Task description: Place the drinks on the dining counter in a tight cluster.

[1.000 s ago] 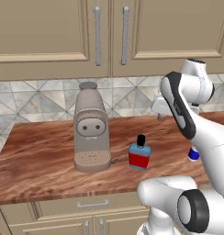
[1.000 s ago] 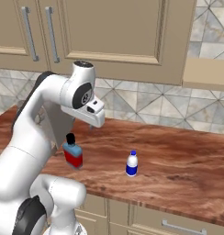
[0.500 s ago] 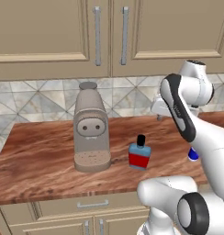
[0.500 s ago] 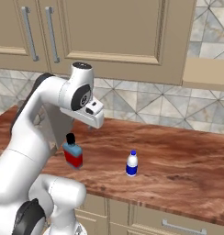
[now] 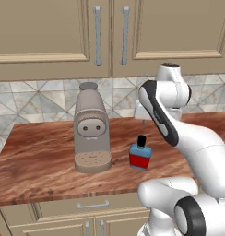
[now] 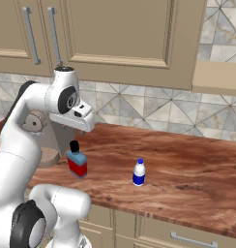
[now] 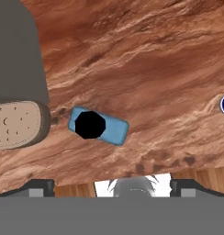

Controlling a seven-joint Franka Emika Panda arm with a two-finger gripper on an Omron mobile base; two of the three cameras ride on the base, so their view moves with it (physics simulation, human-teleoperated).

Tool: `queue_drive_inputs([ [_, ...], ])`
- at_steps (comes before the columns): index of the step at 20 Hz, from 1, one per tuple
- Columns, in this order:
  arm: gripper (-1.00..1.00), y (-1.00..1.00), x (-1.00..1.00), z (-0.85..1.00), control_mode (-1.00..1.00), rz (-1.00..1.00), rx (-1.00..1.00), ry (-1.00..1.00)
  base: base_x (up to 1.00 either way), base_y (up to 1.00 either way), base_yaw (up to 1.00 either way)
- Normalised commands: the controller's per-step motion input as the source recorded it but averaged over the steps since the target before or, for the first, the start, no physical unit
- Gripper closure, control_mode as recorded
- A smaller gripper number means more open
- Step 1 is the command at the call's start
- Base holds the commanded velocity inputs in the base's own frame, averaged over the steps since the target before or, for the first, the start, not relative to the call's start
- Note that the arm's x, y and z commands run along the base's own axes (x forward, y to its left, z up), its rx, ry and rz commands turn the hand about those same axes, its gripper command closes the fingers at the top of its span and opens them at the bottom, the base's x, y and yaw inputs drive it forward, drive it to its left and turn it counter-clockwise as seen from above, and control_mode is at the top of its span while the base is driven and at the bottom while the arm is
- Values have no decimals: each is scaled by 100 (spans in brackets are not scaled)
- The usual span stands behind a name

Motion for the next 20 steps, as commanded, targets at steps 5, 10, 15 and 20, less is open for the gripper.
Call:
queue_drive_inputs([
  [5, -100, -7, 23, -78, -100, 40, 0, -36, 0, 0, 0],
  [10, -100, -1, 1, -5, -100, 52, 0, -28, 0, 0, 0],
  [15, -100, 16, -1, 52, -100, 24, -12, 7, 0, 0, 0],
  [20, -100, 28, 8, 15, -100, 0, -22, 26, 0, 0, 0],
])
